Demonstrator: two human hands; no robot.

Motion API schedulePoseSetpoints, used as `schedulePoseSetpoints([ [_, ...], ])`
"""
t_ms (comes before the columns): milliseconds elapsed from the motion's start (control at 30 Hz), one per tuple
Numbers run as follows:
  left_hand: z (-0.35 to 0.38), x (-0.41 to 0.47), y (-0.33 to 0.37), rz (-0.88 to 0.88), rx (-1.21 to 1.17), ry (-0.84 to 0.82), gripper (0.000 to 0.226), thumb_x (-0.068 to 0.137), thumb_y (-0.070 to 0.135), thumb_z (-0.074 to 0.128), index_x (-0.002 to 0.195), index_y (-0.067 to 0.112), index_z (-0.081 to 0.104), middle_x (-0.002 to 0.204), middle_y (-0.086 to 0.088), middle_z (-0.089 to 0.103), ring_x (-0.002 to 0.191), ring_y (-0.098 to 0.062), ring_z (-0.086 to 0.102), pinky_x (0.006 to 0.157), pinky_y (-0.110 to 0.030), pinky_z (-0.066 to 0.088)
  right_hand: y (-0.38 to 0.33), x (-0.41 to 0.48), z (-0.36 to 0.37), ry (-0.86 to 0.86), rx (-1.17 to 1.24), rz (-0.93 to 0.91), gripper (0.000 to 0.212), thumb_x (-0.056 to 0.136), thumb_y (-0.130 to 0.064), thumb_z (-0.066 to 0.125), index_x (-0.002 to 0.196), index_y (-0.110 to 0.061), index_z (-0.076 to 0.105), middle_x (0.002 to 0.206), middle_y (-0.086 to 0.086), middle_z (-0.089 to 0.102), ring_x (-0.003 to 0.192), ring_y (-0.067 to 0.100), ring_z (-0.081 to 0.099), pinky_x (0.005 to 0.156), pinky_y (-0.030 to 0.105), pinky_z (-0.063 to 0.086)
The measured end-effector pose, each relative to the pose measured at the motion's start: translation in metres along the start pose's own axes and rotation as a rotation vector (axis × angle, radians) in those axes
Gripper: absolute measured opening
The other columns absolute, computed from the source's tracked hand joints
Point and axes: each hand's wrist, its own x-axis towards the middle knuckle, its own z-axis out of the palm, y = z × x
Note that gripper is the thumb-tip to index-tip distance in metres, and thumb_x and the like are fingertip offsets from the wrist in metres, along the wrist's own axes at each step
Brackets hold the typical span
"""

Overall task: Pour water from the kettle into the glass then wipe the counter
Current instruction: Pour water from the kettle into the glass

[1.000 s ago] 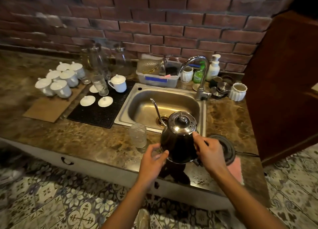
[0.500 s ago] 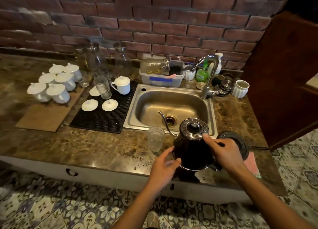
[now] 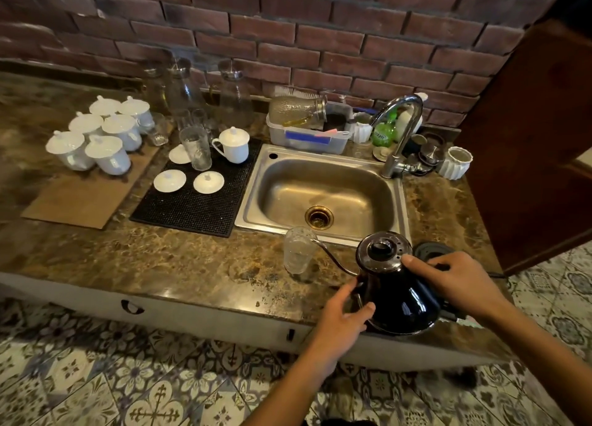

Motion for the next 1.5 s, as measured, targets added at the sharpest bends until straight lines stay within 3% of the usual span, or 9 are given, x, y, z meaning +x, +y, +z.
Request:
schedulePoseSetpoints([
  [67,0.002,0.0,-0.002,-0.007,-0.017,0.017,0.066,0.096,0.02,0.064,0.153,0.031,0.032,0.156,0.001,0.036,0.108,-0.002,0.059,0.105,-0.036,0.051,-0.003,0.003,-0.002,-0.007,-0.05,0.001,0.069,0.074,-0.079,0.059,0.05,-0.014,0.051,0.047,0.004,0.043,0.044,0.018,0.038,0.053,0.031,0.029],
  [133,0.005,0.003,-0.005,-0.013,-0.036,0.03,0.068,0.096,0.021,0.065,0.154,0.03,0.031,0.16,-0.005,0.031,0.127,-0.017,0.055,0.105,-0.037,0.051,-0.007,0.006,-0.004,-0.007,-0.1,-0.003,0.074,0.074,-0.081,0.059,0.049,-0.012,0.049,0.047,0.004,0.042,0.045,0.018,0.036,0.053,0.032,0.027],
  [233,0.008,0.006,-0.006,-0.015,-0.097,0.031,0.07,0.096,0.021,0.064,0.155,0.028,0.028,0.16,-0.006,0.032,0.135,-0.026,0.05,0.106,-0.039,0.05,-0.012,0.013,-0.004,-0.03,-0.143,-0.006,0.09,0.073,-0.086,0.056,0.056,0.003,0.058,0.045,0.003,0.048,0.041,0.015,0.039,0.051,0.032,0.03],
  [367,0.01,0.009,-0.008,-0.022,-0.137,0.041,0.07,0.096,0.023,0.065,0.155,0.028,0.028,0.16,-0.006,0.032,0.134,-0.026,0.052,0.106,-0.039,0.051,-0.025,0.021,-0.006,-0.039,-0.241,-0.032,0.09,0.07,-0.091,0.051,0.053,-0.004,0.061,0.043,0.001,0.046,0.039,0.015,0.038,0.047,0.029,0.028],
  [533,0.013,0.01,-0.006,-0.021,-0.17,0.027,0.068,0.096,0.023,0.064,0.154,0.028,0.029,0.157,-0.004,0.035,0.124,-0.022,0.061,0.104,-0.039,0.052,-0.037,0.028,-0.01,-0.066,-0.319,-0.024,0.107,0.061,-0.101,0.043,0.066,0.003,0.071,0.051,0.019,0.058,0.042,0.016,0.047,0.049,0.031,0.035],
  [767,0.013,0.009,0.0,-0.006,-0.186,0.021,0.063,0.096,0.026,0.064,0.152,0.03,0.033,0.149,0.001,0.043,0.117,-0.02,0.063,0.099,-0.036,0.055,-0.057,0.028,-0.013,-0.08,-0.366,-0.001,0.093,0.062,-0.092,0.047,0.057,-0.001,0.067,0.046,0.007,0.052,0.041,0.016,0.045,0.048,0.029,0.035],
  [900,0.013,0.01,0.002,-0.014,-0.221,0.026,0.065,0.096,0.025,0.065,0.152,0.03,0.033,0.13,0.012,0.046,0.118,-0.02,0.063,0.1,-0.038,0.055,-0.067,0.026,-0.013,-0.065,-0.411,-0.014,0.071,0.078,-0.078,0.058,0.049,-0.014,0.05,0.045,0.0,0.042,0.041,0.015,0.037,0.046,0.026,0.028],
  [1233,0.015,0.015,0.002,-0.023,-0.27,0.014,0.065,0.095,0.022,0.065,0.152,0.025,0.033,0.118,0.015,0.052,0.116,-0.023,0.065,0.1,-0.039,0.055,-0.073,0.03,-0.016,-0.09,-0.462,-0.032,0.07,0.083,-0.075,0.058,0.048,-0.016,0.044,0.044,-0.003,0.037,0.04,0.013,0.031,0.044,0.024,0.024],
  [1500,0.018,0.018,0.001,0.005,-0.264,0.021,0.061,0.095,0.021,0.065,0.149,0.027,0.036,0.13,0.008,0.053,0.116,-0.024,0.065,0.102,-0.04,0.054,-0.073,0.033,-0.019,-0.082,-0.463,-0.021,0.071,0.08,-0.079,0.058,0.051,-0.015,0.045,0.046,0.0,0.04,0.042,0.016,0.035,0.046,0.027,0.026],
])
